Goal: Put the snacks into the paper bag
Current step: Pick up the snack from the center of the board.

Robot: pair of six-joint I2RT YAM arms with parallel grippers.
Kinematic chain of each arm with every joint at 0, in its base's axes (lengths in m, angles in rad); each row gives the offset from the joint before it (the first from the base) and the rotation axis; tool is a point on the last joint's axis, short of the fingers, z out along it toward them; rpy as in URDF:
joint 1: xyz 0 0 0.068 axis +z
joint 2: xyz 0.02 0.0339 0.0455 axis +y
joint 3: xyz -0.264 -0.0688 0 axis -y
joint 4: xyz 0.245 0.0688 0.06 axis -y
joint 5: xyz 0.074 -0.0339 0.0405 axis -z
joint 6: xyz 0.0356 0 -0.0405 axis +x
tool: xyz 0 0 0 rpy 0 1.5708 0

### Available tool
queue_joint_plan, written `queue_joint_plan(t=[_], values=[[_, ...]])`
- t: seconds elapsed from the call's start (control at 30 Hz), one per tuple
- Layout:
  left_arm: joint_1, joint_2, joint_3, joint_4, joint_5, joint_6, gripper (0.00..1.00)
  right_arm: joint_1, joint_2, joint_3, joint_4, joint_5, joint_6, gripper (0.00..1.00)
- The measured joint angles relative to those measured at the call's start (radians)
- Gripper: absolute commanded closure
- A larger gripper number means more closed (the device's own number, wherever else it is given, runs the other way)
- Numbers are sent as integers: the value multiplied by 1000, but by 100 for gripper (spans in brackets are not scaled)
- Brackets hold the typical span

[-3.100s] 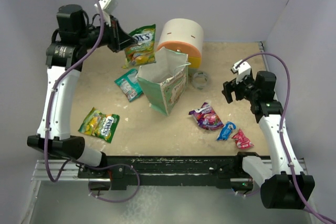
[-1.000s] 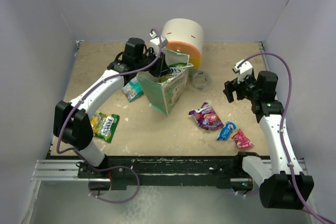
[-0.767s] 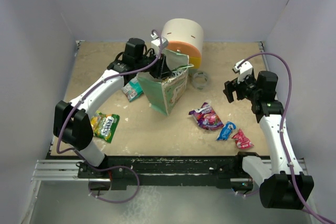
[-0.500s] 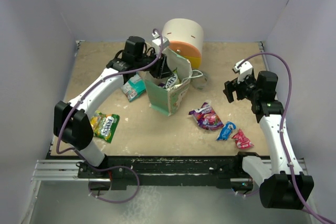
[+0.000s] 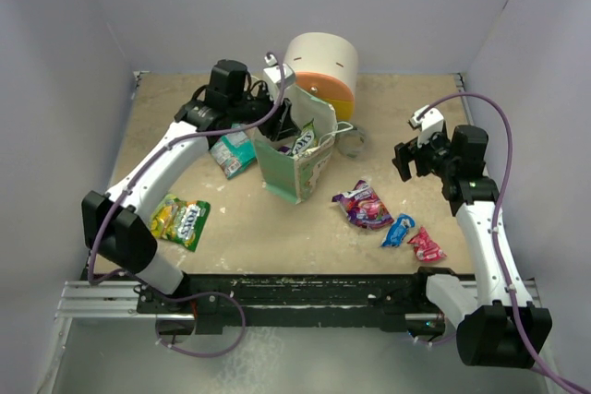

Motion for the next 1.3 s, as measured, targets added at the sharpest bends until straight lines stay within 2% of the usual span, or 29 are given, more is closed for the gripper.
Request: queue_joint_plan(t=[0.17, 0.37, 0.6, 0.8, 0.93, 0.97, 1.1, 1.3], values=[[0, -85, 18, -50, -52, 74, 33, 0, 0, 0, 0, 0, 0, 15], [22, -208, 34, -97, -115, 141, 28, 0, 0, 0, 0, 0, 0, 15], [276, -319, 14, -114, -84, 103, 25, 0, 0, 0, 0, 0, 0, 15], [402, -387, -56, -150, -55, 73, 22, 0, 1, 0, -3, -13, -10, 14], [462, -420, -110, -186, -50, 70, 18, 0, 25, 2, -35, -58, -59, 15], [475, -440, -145, -223, -51, 71, 10, 14, 84, 13, -92, -85, -119, 15], [480, -471, -193, -223, -63, 87, 1, 50, 115, 14, -172, -89, -211, 14], [498, -562, -288, -214, -94, 102, 1, 180, 56, -35, -246, -84, -336, 15]])
